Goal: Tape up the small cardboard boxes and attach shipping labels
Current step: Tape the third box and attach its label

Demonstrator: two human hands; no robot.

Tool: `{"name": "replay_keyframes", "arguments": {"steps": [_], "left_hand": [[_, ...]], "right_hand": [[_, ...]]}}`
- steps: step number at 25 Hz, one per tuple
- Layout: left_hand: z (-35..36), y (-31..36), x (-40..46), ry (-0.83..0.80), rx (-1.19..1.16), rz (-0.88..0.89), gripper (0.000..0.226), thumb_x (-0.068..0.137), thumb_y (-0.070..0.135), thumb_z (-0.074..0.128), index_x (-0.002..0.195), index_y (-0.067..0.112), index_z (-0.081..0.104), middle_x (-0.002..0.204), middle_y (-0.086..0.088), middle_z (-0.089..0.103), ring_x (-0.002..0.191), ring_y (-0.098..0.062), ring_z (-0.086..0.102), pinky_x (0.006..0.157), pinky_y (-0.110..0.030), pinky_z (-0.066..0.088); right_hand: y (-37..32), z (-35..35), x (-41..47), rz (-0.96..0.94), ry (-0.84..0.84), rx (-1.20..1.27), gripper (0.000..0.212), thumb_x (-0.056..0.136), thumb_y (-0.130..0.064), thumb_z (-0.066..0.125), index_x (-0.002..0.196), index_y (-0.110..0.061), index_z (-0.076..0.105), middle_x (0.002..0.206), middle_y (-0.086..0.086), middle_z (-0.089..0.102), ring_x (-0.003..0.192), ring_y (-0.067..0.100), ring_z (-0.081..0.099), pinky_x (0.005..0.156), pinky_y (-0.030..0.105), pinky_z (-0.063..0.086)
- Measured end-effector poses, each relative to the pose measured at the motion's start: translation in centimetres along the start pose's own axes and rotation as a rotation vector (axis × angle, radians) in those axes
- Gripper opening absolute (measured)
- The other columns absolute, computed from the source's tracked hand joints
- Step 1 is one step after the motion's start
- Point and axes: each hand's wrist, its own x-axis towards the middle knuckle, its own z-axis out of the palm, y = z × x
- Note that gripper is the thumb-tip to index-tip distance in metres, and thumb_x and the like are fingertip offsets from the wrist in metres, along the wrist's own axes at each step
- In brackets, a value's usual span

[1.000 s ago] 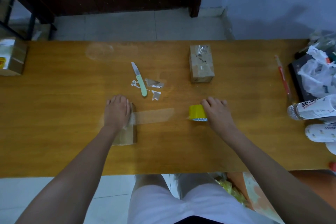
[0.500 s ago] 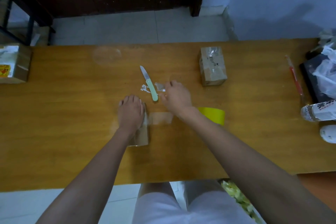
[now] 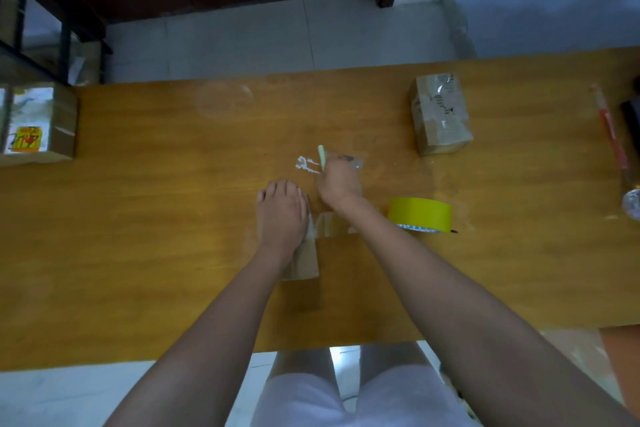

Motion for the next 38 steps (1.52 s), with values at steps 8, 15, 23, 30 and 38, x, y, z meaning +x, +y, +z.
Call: {"name": "replay_keyframes", "arguments": {"steps": [8, 15, 23, 30, 38], "left_hand": [[-0.5, 0.2, 0.0, -0.049, -0.039, -0.030, 0.041, 0.097, 0.028, 0.022, 0.088, 0.010, 0.057, 0.086, -0.009, 0.059, 0.083, -0.027, 0.054, 0.075, -0.040, 0.041], [-0.6, 0.5, 0.0, -0.063, -0.039, -0.038, 0.041, 0.099, 0.026, 0.023, 0.095, 0.007, 0.058, 0.093, -0.011, 0.061, 0.088, -0.028, 0.055, 0.079, -0.041, 0.040], [-0.2, 0.4, 0.0, -0.047, -0.041, -0.038, 0.036, 0.101, 0.023, 0.027, 0.096, 0.007, 0.058, 0.095, -0.011, 0.060, 0.090, -0.026, 0.054, 0.081, -0.040, 0.040], [0.1, 0.3, 0.0, -0.030, -0.045, -0.021, 0.036, 0.102, 0.023, 0.026, 0.095, 0.007, 0.057, 0.093, -0.011, 0.059, 0.087, -0.026, 0.054, 0.079, -0.040, 0.040], [0.1, 0.2, -0.1, 0.007, -0.076, -0.011, 0.037, 0.100, 0.024, 0.024, 0.091, 0.007, 0.056, 0.090, -0.011, 0.058, 0.085, -0.027, 0.053, 0.077, -0.041, 0.040]], "right_hand": [[5.4, 3.1, -14.7, -0.031, 0.020, 0.210, 0.030, 0.104, -0.036, 0.029, 0.106, -0.012, 0.046, 0.068, 0.007, 0.061, 0.061, 0.031, 0.063, 0.047, 0.031, 0.036], [5.5, 6.5, -16.0, -0.059, -0.037, 0.054, 0.032, 0.104, -0.039, 0.024, 0.105, -0.016, 0.047, 0.066, -0.005, 0.053, 0.054, 0.013, 0.056, 0.048, 0.030, 0.047], [4.9, 6.2, -15.9, -0.060, -0.060, -0.084, 0.030, 0.105, -0.038, 0.025, 0.107, -0.017, 0.047, 0.071, -0.004, 0.060, 0.055, 0.009, 0.058, 0.048, 0.025, 0.048], [4.7, 6.6, -15.4, -0.048, -0.030, -0.163, 0.026, 0.105, -0.036, 0.027, 0.101, -0.018, 0.045, 0.057, -0.011, 0.042, 0.042, 0.003, 0.039, 0.038, 0.021, 0.024], [5.3, 7.8, -16.6, -0.040, -0.091, -0.143, 0.029, 0.105, -0.035, 0.027, 0.101, -0.014, 0.047, 0.068, -0.002, 0.058, 0.053, 0.014, 0.054, 0.041, 0.025, 0.025]]}}
